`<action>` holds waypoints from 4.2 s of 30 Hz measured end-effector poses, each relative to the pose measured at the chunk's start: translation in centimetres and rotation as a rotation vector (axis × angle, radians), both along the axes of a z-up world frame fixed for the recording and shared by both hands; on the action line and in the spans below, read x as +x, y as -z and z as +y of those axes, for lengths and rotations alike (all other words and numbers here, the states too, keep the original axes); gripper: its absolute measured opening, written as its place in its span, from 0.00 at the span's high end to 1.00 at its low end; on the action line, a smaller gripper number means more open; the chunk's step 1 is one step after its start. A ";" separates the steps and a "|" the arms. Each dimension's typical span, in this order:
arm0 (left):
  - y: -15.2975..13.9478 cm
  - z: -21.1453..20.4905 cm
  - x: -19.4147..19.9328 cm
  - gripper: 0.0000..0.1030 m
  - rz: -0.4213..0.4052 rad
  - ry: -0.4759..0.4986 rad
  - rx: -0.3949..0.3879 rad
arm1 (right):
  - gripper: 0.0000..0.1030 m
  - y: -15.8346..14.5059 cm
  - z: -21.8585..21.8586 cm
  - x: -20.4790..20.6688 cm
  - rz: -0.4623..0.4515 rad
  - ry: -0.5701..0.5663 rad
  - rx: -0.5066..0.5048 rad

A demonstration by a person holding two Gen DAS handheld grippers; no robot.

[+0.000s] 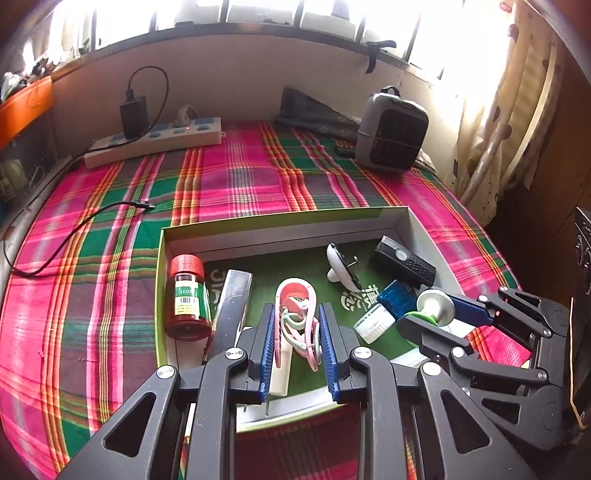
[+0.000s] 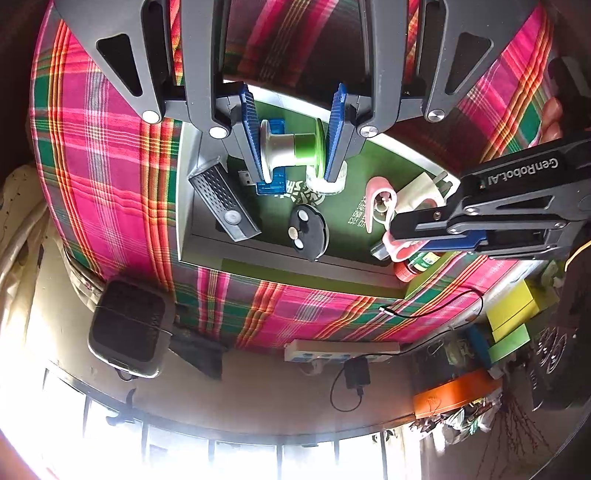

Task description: Organize rigid objects

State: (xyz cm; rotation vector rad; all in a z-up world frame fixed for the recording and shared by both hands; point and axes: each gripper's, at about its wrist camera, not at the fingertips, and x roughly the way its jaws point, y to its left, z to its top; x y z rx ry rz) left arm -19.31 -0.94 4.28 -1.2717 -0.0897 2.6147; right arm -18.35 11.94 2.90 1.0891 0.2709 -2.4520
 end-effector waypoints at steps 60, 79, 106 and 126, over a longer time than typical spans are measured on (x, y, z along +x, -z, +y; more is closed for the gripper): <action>2.1 0.9 -2.7 0.64 -0.040 0.008 0.001 | 0.60 1.0 -1.1 -0.1 -0.007 -0.065 -0.012; -0.5 0.0 1.4 0.64 0.010 -0.032 0.018 | 0.52 -0.4 0.2 2.1 0.035 0.004 -0.023; 1.3 -1.1 10.6 0.64 0.003 -0.181 -0.064 | 0.52 0.5 1.4 7.7 0.002 0.129 -0.037; 3.6 1.6 12.0 0.64 0.008 -0.213 -0.179 | 0.51 2.9 2.8 7.5 -0.077 0.248 0.037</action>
